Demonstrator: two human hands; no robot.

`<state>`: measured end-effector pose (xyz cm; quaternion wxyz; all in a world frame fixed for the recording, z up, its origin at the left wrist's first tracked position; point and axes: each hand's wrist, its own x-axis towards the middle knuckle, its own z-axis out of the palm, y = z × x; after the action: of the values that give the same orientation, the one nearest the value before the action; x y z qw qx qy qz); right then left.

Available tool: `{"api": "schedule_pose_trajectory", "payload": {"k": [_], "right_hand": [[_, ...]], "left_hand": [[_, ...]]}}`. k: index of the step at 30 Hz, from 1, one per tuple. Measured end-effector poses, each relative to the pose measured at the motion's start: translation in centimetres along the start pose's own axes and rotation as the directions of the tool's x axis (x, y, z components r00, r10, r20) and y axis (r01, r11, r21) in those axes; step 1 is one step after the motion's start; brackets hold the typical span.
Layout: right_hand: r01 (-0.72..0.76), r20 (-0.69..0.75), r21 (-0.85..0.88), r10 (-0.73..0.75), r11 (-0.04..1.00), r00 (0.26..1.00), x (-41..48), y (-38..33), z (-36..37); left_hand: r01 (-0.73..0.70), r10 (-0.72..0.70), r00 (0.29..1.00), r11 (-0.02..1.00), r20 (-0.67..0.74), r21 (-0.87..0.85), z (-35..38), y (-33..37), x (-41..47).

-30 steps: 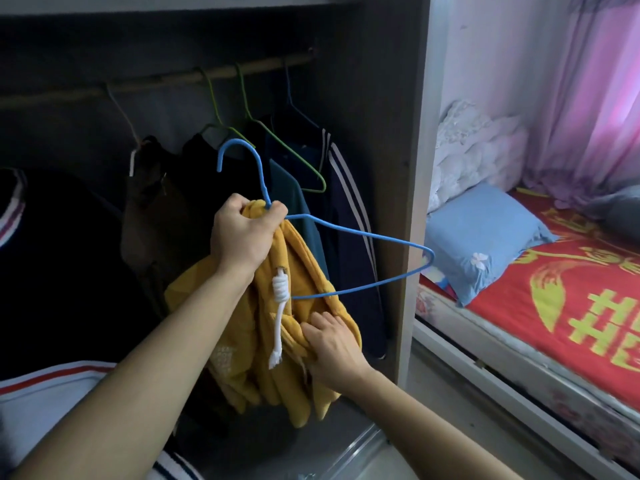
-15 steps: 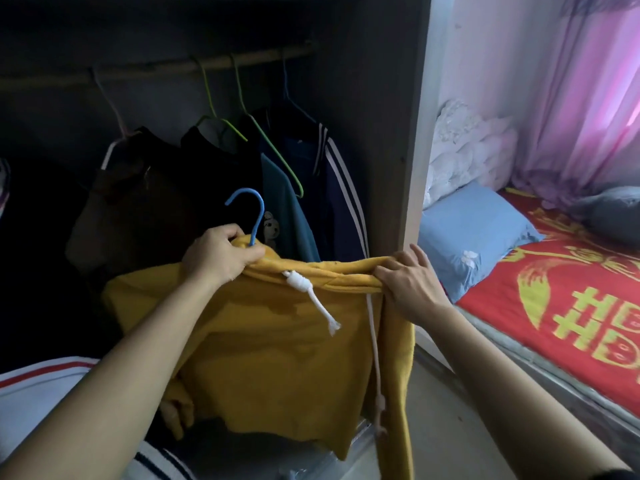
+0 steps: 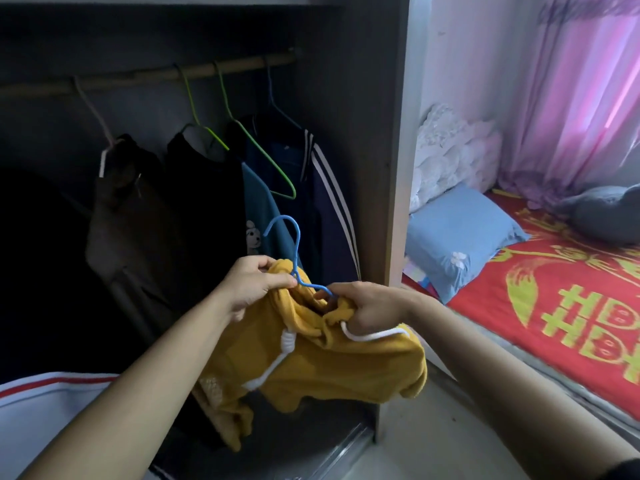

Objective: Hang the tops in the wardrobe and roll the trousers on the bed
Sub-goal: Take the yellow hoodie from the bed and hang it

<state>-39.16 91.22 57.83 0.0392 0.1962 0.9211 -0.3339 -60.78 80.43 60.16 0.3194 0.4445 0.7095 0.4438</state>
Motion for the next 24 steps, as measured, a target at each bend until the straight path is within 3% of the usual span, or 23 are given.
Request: {"api": "schedule_pose_trajectory", "payload": {"k": [3,4,5,7,9,11,13,15,18,21,24], "right_hand": [[0.003,-0.014,0.398,0.002,0.917,1.0,-0.4,0.0,-0.2],[0.024,-0.075,0.444,0.011,0.896,0.997,-0.2,-0.1,0.0],[0.054,-0.181,0.38,0.016,0.924,0.983,0.2,-0.2,0.1],[0.044,-0.354,0.03,-0.031,0.999,0.935,0.9,0.2,0.4],[-0.044,-0.333,-0.192,-0.023,0.98,0.943,1.1,1.2,0.3],[-0.144,-0.27,-0.212,0.084,0.967,0.959,0.8,2.7,0.0],[-0.208,-0.281,-0.247,0.136,0.946,0.95,0.8,3.5,-0.7],[-0.226,-0.332,-0.33,0.111,0.917,0.937,1.0,3.0,-1.9],[-0.117,-0.351,-0.283,0.01,0.952,0.936,1.6,1.3,-3.5],[-0.009,-0.244,-0.288,-0.064,0.958,0.968,1.7,0.0,-4.5],[-0.058,0.031,-0.477,0.083,0.877,0.996,2.6,-1.0,-3.8]], "left_hand": [[0.017,-0.019,0.999,0.998,-0.04,-0.053,0.7,-0.2,-0.1],[0.033,-0.038,0.998,0.993,-0.041,-0.115,0.9,-0.2,-0.1],[0.051,-0.062,0.997,0.98,-0.054,-0.193,1.2,-0.1,-0.1],[0.048,-0.095,0.985,0.953,-0.145,-0.3,1.4,0.1,-0.1],[-0.022,-0.059,0.948,0.968,-0.313,-0.25,0.9,0.1,0.2],[-0.089,0.009,0.906,0.981,-0.423,-0.171,-0.2,0.1,0.3],[-0.114,0.064,0.901,0.989,-0.429,-0.092,-0.8,-0.2,0.3],[-0.081,0.054,0.918,0.995,-0.392,-0.053,-1.2,-0.5,0.2],[-0.039,0.027,0.921,0.999,-0.388,-0.022,-2.7,-1.0,0.2],[-0.046,0.029,0.906,0.998,-0.423,-0.031,-4.5,-1.0,0.5],[-0.135,0.118,0.919,0.991,-0.377,-0.019,-4.3,-0.1,0.7]]}}
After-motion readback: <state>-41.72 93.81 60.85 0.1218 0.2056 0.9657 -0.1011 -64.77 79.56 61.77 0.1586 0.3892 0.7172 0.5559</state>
